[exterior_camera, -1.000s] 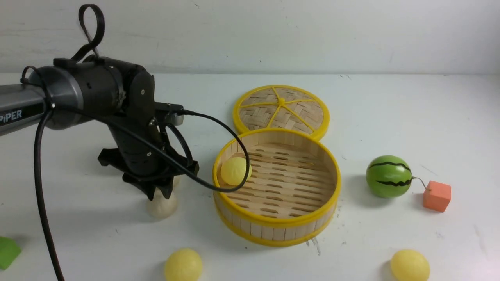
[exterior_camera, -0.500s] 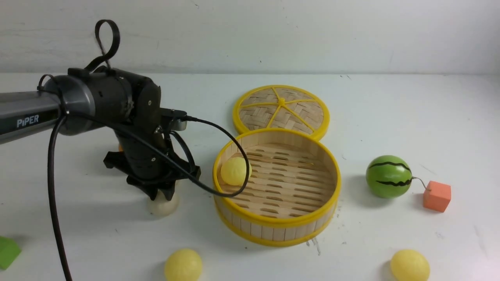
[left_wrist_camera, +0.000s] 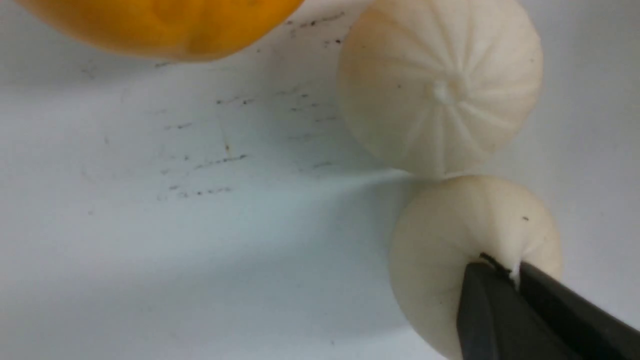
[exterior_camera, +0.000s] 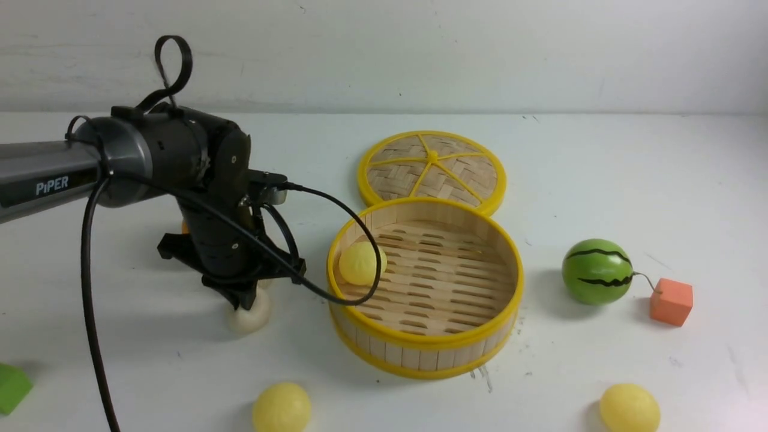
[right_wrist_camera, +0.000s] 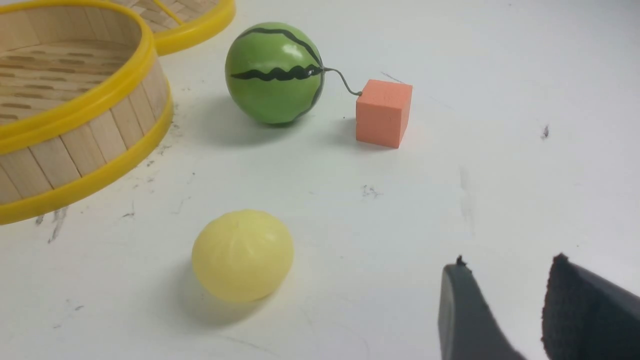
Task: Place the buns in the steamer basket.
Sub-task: Use the left arm to grab a steamed stuffed bun, then use the left arm to put the steamed stuffed bun into the steamer
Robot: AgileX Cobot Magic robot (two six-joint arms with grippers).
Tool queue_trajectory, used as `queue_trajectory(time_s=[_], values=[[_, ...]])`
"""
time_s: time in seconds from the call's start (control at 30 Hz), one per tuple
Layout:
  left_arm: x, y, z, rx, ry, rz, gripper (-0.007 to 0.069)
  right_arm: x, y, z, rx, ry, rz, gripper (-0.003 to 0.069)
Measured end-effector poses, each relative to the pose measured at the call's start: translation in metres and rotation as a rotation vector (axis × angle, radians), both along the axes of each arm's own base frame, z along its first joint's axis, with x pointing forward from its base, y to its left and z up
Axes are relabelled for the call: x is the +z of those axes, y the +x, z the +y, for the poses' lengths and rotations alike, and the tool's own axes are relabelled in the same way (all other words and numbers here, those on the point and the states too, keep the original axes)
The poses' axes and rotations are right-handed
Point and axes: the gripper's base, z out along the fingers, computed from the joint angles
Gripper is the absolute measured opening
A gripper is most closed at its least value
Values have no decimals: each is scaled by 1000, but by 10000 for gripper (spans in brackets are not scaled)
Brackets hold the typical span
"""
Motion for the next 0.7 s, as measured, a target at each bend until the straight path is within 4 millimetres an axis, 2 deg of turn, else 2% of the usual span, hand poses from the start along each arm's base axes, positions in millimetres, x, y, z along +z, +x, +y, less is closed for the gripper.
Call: queue_trajectory(time_s=[0.03,0.07,0.13,0.2,0.27,0.3,0.33,0.37,0.43,0.5,0.6,0.63,0.7], values=[[1,0,0,0,-1,-2,-13,0,0,0,0,0,0,241],[11,-2,-3,-7,-3,-12,-13,0,0,0,0,0,0,241],[47,-17,-23,-84,-24,-81,-13,0,0,0,0,0,0,241],[73,-31,-45,-189,-54,-144,-13,0,0,0,0,0,0,241],[90,-47,-71,-288,-105,-181,-13,0,0,0,0,0,0,241],[91,-54,-86,-342,-129,-185,-13,0,0,0,0,0,0,241],[86,-59,-100,-391,-148,-179,-13,0,0,0,0,0,0,241],[85,-60,-102,-399,-149,-178,-13,0,0,0,0,0,0,241],[71,-63,-123,-464,-152,-180,-13,0,0,0,0,0,0,241],[56,-60,-135,-483,-152,-183,-13,0,0,0,0,0,0,241],[38,-50,-142,-481,-129,-162,-6,0,0,0,0,0,0,241],[37,-49,-143,-481,-127,-163,-4,0,0,0,0,0,0,241],[25,-39,-145,-487,-89,-154,25,0,0,0,0,0,0,241]])
